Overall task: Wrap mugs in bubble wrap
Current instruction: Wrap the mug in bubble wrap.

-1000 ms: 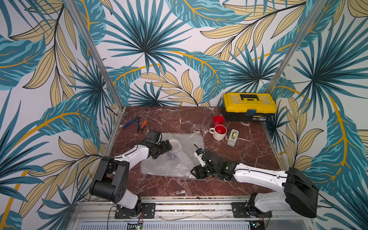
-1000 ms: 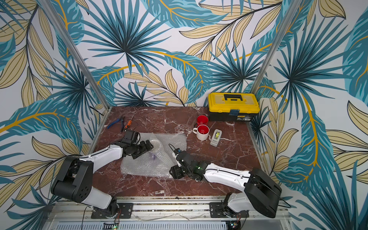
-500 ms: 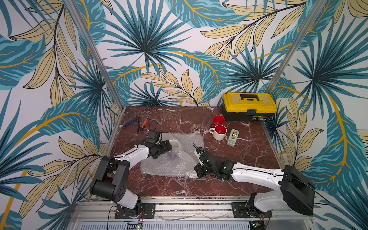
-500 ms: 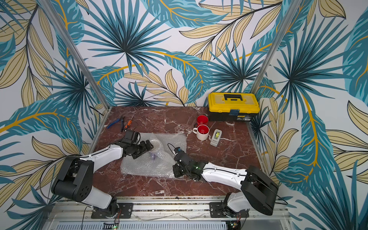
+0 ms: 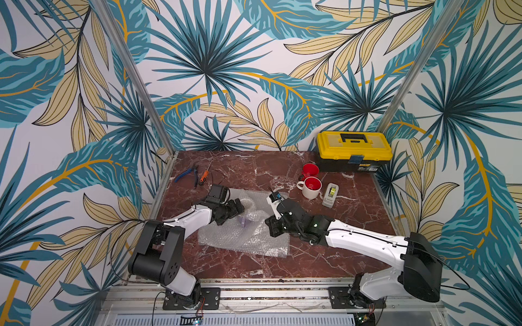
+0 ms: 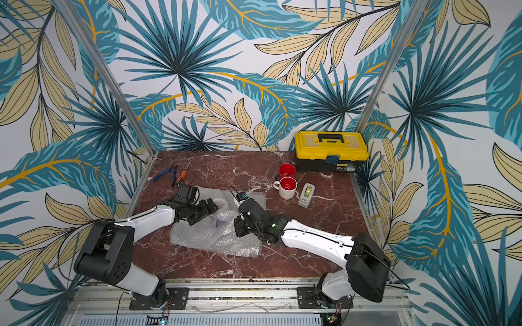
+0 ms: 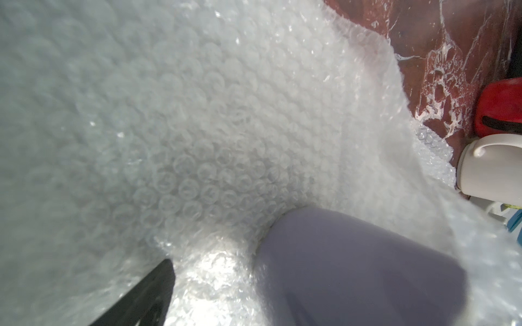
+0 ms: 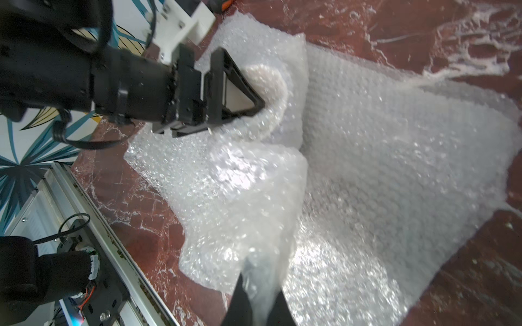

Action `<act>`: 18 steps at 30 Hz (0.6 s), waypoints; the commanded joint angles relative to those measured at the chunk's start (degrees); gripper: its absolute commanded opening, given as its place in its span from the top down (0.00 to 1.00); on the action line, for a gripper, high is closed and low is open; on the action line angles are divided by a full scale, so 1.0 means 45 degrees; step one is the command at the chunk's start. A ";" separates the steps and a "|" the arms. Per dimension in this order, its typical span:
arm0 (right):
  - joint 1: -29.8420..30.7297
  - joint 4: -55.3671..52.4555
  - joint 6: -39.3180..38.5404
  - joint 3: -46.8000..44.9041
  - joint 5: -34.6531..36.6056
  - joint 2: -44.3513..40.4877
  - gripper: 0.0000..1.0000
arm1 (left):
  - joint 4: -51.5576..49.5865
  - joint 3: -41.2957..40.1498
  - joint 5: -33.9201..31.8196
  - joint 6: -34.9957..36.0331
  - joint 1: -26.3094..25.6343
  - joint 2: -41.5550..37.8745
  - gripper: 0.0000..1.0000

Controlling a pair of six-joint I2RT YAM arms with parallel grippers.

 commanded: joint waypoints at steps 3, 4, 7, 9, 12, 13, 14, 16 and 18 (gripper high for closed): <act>0.0039 0.0248 -0.0521 0.1477 0.0361 0.1301 0.92 | 0.0052 -0.0021 0.0022 0.0002 0.0010 0.0092 0.04; 0.0031 0.0304 -0.0523 0.1754 0.0365 0.1568 0.92 | 0.0047 -0.0045 0.0024 0.0008 0.0010 0.0073 0.04; 0.0008 0.0261 -0.0618 0.2788 0.0246 0.2548 0.92 | 0.0042 -0.0065 0.0078 0.0039 0.0020 -0.0015 0.04; -0.0044 0.0164 -0.0620 0.3458 0.0119 0.3175 0.92 | 0.0047 -0.0099 0.0129 0.0040 0.0012 -0.0131 0.04; -0.0137 0.0049 -0.0499 0.4234 -0.0060 0.3939 0.92 | 0.0047 -0.0153 0.0129 0.0048 0.0020 -0.0518 0.09; -0.0195 -0.0097 -0.0386 0.4463 -0.0065 0.4177 0.92 | 0.0047 -0.0182 0.0109 0.0050 0.0010 -0.0735 0.11; -0.0276 -0.0235 -0.0269 0.4681 -0.0145 0.4409 0.93 | 0.0047 -0.0228 0.0071 0.0015 0.0012 -0.0956 0.12; -0.0403 -0.0258 -0.0092 0.4997 -0.0452 0.4814 0.93 | 0.0030 -0.0314 -0.0026 -0.0016 0.0029 -0.1397 0.15; -0.0524 -0.0779 0.0059 0.5265 -0.0734 0.5171 0.93 | -0.0054 -0.0376 -0.0189 -0.0047 0.0048 -0.1911 0.17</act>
